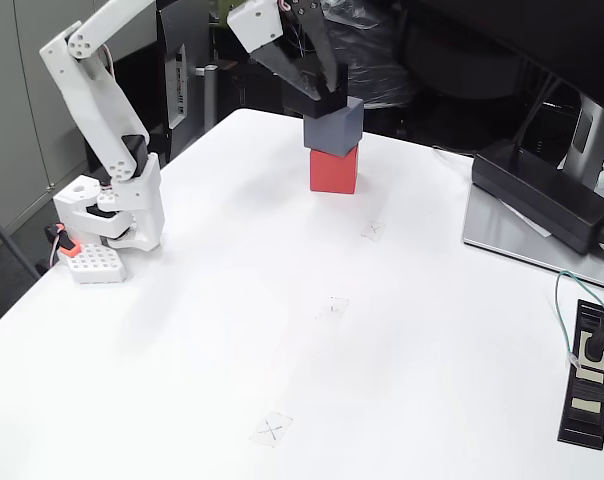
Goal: Stack the three blocks in an ordered color.
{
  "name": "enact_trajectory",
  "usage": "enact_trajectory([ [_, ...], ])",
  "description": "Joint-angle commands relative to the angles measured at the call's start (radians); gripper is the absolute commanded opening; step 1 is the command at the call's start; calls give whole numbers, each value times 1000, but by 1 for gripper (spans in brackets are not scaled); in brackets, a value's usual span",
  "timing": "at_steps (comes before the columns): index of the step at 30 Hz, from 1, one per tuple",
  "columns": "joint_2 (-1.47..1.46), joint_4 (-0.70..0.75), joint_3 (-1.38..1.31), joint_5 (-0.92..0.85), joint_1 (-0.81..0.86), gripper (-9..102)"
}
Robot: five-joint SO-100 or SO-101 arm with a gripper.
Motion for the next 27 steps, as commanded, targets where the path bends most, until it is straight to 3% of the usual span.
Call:
enact_trajectory([
  [1, 29, 0, -8, 38, 89, -1],
  [10, 29, -5, 25, 155, 276, -1],
  [14, 43, -80, 137, 160, 319, -1],
  [19, 236, -285, 446, 150, 341, -1],
  [27, 620, -730, 1115, 156, 264, -1],
])
